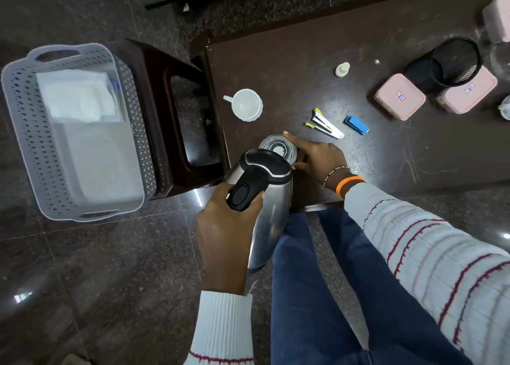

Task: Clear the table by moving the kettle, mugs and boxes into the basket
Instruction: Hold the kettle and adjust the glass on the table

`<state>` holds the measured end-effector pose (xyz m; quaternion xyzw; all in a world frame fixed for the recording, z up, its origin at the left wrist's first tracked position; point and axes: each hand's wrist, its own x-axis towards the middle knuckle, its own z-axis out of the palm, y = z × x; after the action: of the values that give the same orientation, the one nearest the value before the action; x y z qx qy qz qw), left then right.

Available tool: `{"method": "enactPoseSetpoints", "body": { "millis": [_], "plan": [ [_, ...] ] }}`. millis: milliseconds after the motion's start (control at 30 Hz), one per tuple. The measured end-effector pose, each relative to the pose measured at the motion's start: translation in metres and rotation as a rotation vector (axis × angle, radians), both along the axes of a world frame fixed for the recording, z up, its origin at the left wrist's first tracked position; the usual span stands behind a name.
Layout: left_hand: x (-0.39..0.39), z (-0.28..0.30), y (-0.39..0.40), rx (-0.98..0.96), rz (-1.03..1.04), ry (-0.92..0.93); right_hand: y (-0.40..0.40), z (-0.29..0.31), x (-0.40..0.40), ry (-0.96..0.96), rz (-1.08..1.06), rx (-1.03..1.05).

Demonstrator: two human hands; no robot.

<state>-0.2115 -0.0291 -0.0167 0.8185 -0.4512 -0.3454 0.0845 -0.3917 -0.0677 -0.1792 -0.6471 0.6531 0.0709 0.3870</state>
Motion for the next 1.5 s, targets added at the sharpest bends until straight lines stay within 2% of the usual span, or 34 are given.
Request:
{"method": "enactPoseSetpoints", "body": {
  "millis": [1500],
  "plan": [
    [-0.001,0.003,-0.009,0.016,-0.014,-0.012,0.000,0.000,0.002,0.028,-0.008,0.006]
  ]
}}
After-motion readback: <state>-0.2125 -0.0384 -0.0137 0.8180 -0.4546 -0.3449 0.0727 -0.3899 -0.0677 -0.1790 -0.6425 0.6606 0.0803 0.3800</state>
